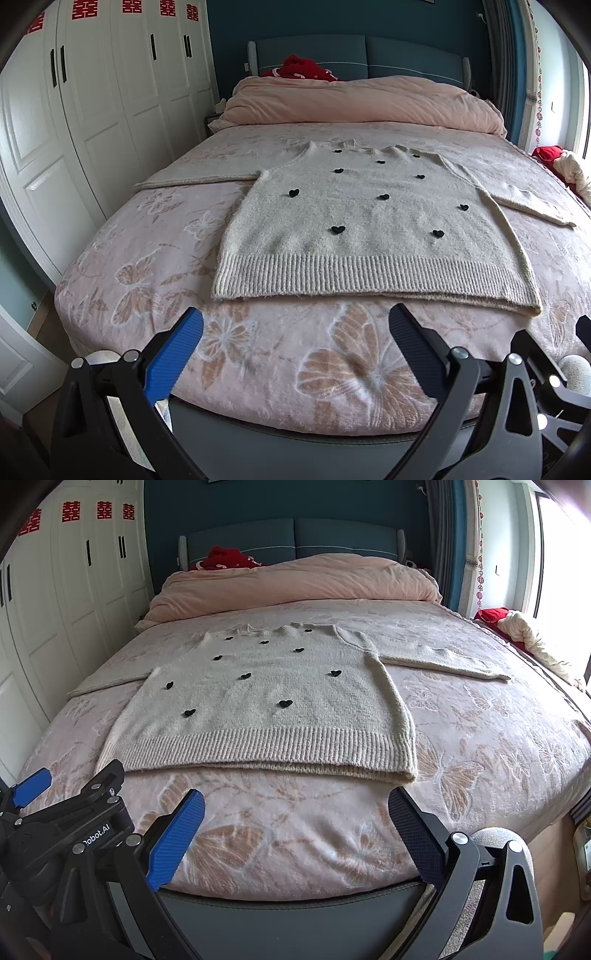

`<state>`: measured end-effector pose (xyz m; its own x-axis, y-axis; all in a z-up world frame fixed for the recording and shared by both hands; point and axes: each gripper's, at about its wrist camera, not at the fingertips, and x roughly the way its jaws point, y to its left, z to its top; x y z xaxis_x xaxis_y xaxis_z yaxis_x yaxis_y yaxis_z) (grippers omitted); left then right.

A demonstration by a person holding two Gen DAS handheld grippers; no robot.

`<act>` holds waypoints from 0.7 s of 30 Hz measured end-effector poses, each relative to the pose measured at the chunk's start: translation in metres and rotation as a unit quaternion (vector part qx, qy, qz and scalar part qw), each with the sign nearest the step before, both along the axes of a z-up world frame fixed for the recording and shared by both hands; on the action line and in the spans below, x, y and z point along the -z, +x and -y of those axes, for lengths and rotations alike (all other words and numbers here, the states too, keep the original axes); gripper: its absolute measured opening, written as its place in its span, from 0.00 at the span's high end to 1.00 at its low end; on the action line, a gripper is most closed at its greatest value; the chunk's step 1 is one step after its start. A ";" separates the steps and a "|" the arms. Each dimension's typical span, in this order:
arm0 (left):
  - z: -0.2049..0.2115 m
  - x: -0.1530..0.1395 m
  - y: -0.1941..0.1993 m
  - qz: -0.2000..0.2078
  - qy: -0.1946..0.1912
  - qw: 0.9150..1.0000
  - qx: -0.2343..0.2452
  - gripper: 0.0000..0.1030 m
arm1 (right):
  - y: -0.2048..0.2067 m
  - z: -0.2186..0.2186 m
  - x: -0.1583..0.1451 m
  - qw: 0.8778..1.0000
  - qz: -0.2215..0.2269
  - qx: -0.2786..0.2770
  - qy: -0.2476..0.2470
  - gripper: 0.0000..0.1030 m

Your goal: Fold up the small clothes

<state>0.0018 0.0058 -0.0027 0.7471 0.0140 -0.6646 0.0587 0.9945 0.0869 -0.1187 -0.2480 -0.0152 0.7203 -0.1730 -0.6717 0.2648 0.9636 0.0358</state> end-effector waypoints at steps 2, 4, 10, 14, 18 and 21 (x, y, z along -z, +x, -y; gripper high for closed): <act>0.000 0.001 0.000 0.000 0.001 1.000 -0.001 0.05 | 0.000 0.000 0.001 1.000 0.000 0.000 0.000 0.05; 0.000 0.001 0.000 0.001 0.001 1.000 -0.001 0.05 | -0.001 0.000 0.000 1.000 0.000 0.000 0.000 0.05; 0.000 0.001 0.000 0.000 0.001 1.000 -0.001 0.05 | -0.001 0.000 0.001 1.000 -0.002 0.000 0.000 0.05; 0.000 0.001 0.000 0.000 0.001 1.000 -0.001 0.05 | -0.001 0.000 0.001 1.000 -0.002 0.000 0.000 0.05; -0.001 0.002 0.000 0.000 0.002 1.000 -0.001 0.05 | -0.001 0.000 0.002 1.000 -0.003 0.000 -0.001 0.05; -0.001 0.002 0.000 -0.001 0.003 1.000 -0.002 0.05 | -0.001 0.000 0.003 1.000 -0.004 0.000 -0.001 0.05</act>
<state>0.0023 0.0073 -0.0048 0.7463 0.0208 -0.6653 0.0546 0.9942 0.0923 -0.1196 -0.2477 -0.0178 0.7148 -0.1736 -0.6774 0.2642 0.9639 0.0318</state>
